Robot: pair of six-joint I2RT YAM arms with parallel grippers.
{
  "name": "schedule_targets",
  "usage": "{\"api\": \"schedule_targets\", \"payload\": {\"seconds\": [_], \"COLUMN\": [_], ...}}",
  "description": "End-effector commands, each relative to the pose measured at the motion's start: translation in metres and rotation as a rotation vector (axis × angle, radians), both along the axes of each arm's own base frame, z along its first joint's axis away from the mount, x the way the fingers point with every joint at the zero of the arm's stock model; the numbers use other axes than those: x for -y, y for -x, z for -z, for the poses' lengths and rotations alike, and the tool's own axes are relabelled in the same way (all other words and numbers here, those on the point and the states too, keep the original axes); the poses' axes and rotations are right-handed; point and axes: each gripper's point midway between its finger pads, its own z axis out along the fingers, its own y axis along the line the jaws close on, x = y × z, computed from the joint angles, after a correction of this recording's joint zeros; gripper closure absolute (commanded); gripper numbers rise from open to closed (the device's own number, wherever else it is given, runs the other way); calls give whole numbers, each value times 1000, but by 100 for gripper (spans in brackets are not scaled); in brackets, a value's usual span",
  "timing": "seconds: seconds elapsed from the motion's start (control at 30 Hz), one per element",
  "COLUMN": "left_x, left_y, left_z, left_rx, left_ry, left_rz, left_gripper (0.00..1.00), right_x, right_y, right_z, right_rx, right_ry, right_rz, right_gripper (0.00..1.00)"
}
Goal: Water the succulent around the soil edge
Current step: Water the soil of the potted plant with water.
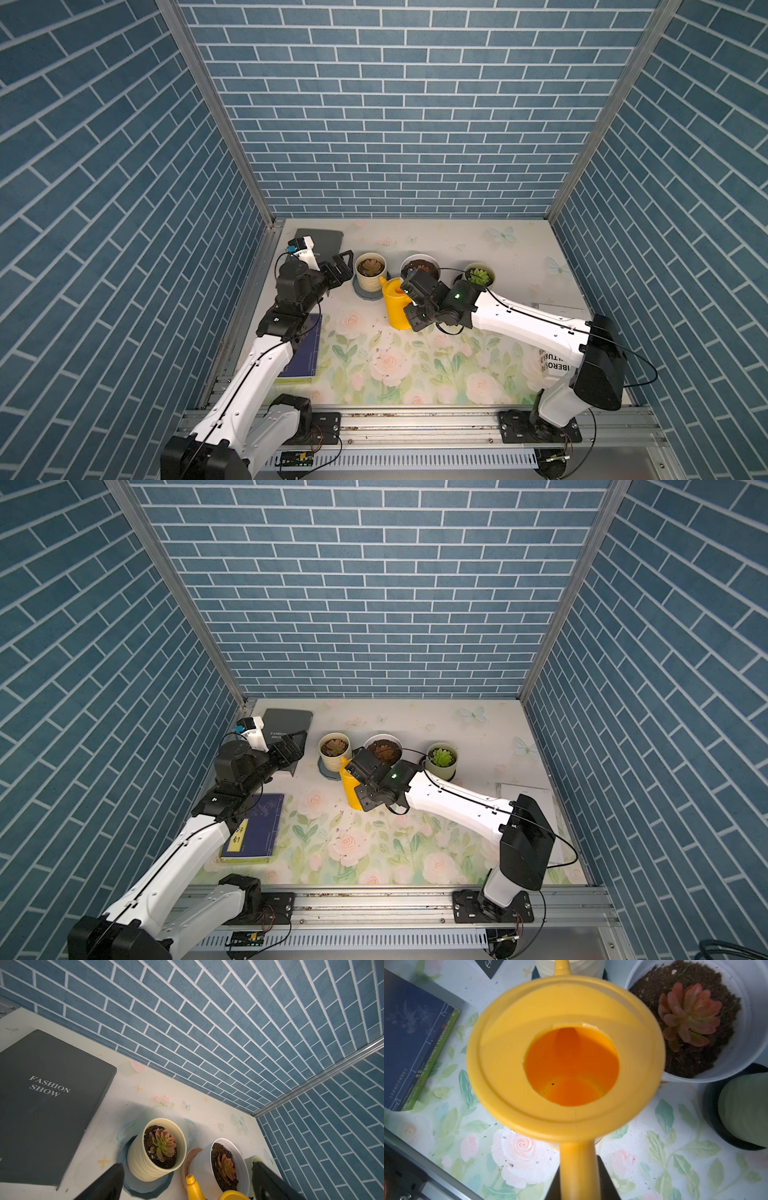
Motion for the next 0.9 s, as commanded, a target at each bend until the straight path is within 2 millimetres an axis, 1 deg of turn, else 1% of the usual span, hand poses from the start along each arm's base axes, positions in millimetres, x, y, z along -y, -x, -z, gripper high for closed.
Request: {"api": "schedule_targets", "payload": {"seconds": [0.0, 0.13, 0.33, 0.43, 0.6, 0.7, 0.8, 0.87], "left_x": [2, 2, 2, 2, 2, 3, 3, 4], "left_y": [0, 0, -1, -2, -2, -3, -3, -4], "left_z": [-5, -5, -3, -1, -1, 0, 0, 1], "left_rx": [21, 22, 17, 12, 10, 8, 7, 4], "left_ry": [-5, -5, -4, -5, -2, 0, 0, 0], "left_rz": [6, 5, 5, 4, 8, 8, 11, 14], "left_gripper": [0, 0, 0, 0, 0, 0, 0, 0], "right_x": [-23, -34, -39, -38, -22, -9, 1, 12], "right_y": [2, 1, 2, 3, 8, 11, 13, 15], "right_z": [-24, -31, -24, -21, -13, -13, -19, -29], "right_rx": [50, 65, 52, 46, 35, 38, 55, 72], "right_ry": [-85, -107, -101, -91, -60, -61, -78, -107], "right_rz": [-70, -98, -111, -116, -98, -72, -50, -26], "right_gripper": [100, 100, 100, 100, 100, 100, 100, 100]}}
